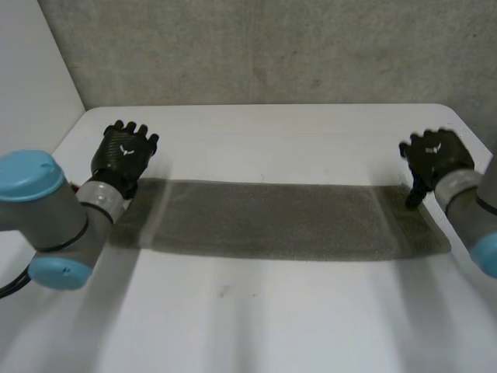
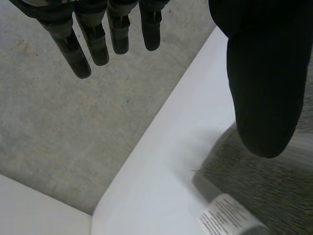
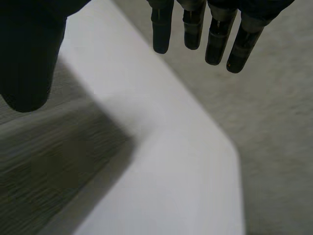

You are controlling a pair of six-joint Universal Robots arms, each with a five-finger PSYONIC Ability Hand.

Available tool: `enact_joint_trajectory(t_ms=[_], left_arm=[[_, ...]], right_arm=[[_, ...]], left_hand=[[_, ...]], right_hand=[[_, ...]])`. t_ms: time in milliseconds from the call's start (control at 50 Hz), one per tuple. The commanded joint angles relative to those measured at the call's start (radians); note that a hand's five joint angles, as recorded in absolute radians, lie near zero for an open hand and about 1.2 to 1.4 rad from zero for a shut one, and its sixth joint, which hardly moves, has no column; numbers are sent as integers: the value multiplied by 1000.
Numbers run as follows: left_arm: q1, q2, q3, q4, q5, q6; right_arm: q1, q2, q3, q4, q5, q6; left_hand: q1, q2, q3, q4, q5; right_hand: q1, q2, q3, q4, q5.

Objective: Fold the towel.

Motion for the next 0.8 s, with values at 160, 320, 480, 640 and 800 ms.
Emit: enact_joint_trajectory(t_ms=[160,320,480,640,800], left_arm=[[27,172,-158,-76,44,-238],[31,175,-175,-93,64,-256],[31,175,-179,-92,65,-256],[26,175,-181,-92,65,-256],[28,176,-187,-92,64,-256]], right_arm=[[-196,-137,332,2,-252,-15],[-230,-116,391,-112,-291,-23],[-254,-67,391,-149,-294,-63],[-263,-42,385,-167,-291,-104],[-308,-45,374,-169,-289,-109]], left_hand=[[7,12,7,11,11],[7,12,7,11,11],[7,12,7,11,11],[7,12,7,11,11],[7,12,7,11,11]], right_hand=[[-44,-37,-20,-34,-45],[179,186,203,189,178],[514,521,537,524,513],[1156,1163,1179,1166,1155],[1156,1163,1179,1166,1155]])
